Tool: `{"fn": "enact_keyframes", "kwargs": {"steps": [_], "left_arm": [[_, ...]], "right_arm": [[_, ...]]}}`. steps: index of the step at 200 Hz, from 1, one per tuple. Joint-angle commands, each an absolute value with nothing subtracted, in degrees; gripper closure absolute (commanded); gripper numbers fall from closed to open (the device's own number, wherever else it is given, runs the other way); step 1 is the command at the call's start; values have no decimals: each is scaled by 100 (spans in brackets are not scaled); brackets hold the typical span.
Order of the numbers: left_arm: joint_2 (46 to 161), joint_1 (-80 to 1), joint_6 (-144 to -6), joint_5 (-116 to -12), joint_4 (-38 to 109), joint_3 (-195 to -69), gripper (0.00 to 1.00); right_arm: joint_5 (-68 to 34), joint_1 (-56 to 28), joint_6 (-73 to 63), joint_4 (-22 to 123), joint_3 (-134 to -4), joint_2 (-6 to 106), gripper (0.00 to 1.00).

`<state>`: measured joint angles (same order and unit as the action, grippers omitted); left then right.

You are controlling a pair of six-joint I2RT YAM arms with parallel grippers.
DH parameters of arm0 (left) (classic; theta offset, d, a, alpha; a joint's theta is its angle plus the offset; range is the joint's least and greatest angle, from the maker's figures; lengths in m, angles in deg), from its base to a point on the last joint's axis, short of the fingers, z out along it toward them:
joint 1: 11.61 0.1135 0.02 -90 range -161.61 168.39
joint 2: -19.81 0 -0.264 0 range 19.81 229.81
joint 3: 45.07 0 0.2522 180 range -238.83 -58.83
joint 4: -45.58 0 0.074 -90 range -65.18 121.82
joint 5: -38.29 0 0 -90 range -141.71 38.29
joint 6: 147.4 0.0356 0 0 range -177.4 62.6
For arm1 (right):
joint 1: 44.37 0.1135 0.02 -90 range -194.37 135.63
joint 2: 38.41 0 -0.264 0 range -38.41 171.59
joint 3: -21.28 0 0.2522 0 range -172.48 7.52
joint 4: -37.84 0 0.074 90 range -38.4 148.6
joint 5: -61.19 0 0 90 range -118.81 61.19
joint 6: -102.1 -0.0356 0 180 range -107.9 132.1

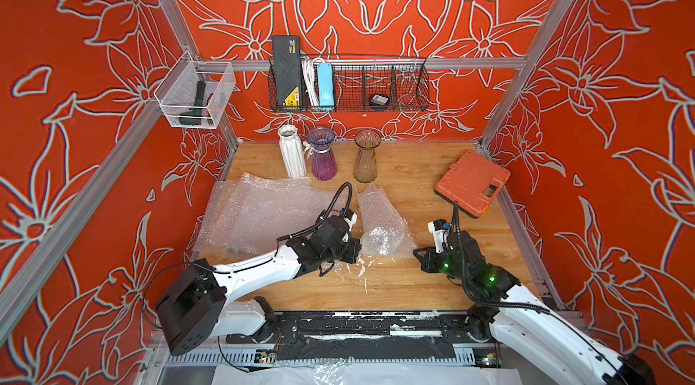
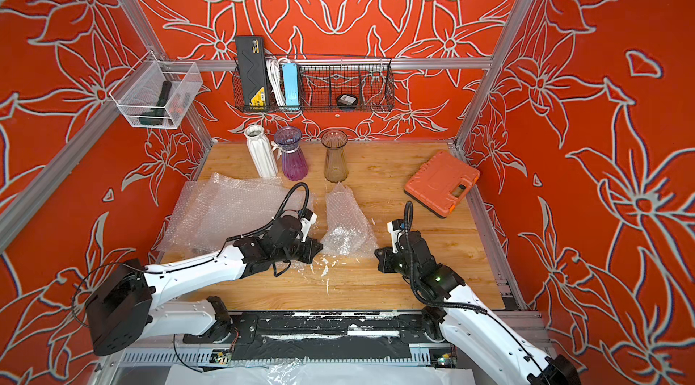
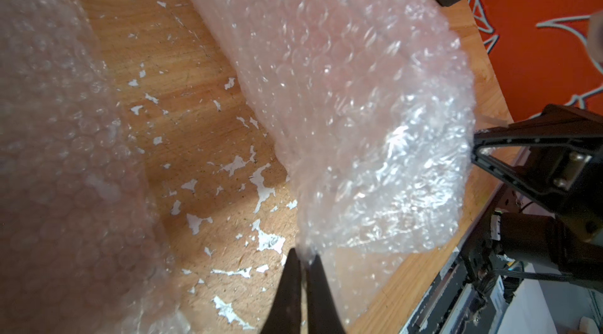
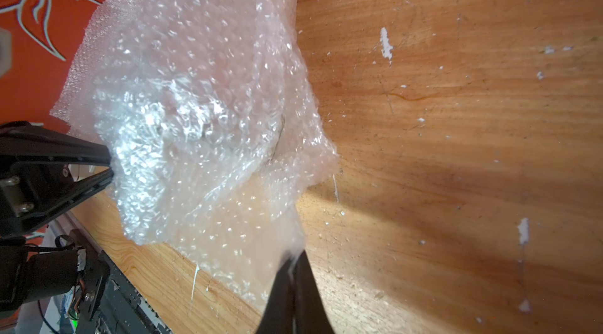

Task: Unwrap the vase from the bubble wrap
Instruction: Unwrap the bubble wrap at the center of the board.

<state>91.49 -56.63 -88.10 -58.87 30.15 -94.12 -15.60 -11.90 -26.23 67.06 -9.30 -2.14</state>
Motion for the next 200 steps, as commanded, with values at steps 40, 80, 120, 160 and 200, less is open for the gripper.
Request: {"fn": "enact_keyframes", "kwargs": {"steps": [40, 80, 120, 160, 200], "left_arm": [[8612, -5555, -8631, -6272, 2464, -9512, 19], [9257, -5466, -8567, -5827, 2448, -10547, 11], [10719, -5354, -8534, -5650, 2628, -11804, 11], [12023, -5310, -8503, -5003, 2246, -12867, 11], [12157, -5318, -8557, -4896, 2437, -12653, 11]], "right_arm": [[-1949, -1219, -2618, 8075, -1186, -1002, 39], [-1870, -1222, -2170, 8123, -1727, -600, 24], [-1501, -1271, -1679, 7629, -2577, 927, 20], [-1041, -1919, -1324, 7669, -3074, 1341, 20], [-745, -2350, -1218, 7660, -2738, 1110, 20]]}}
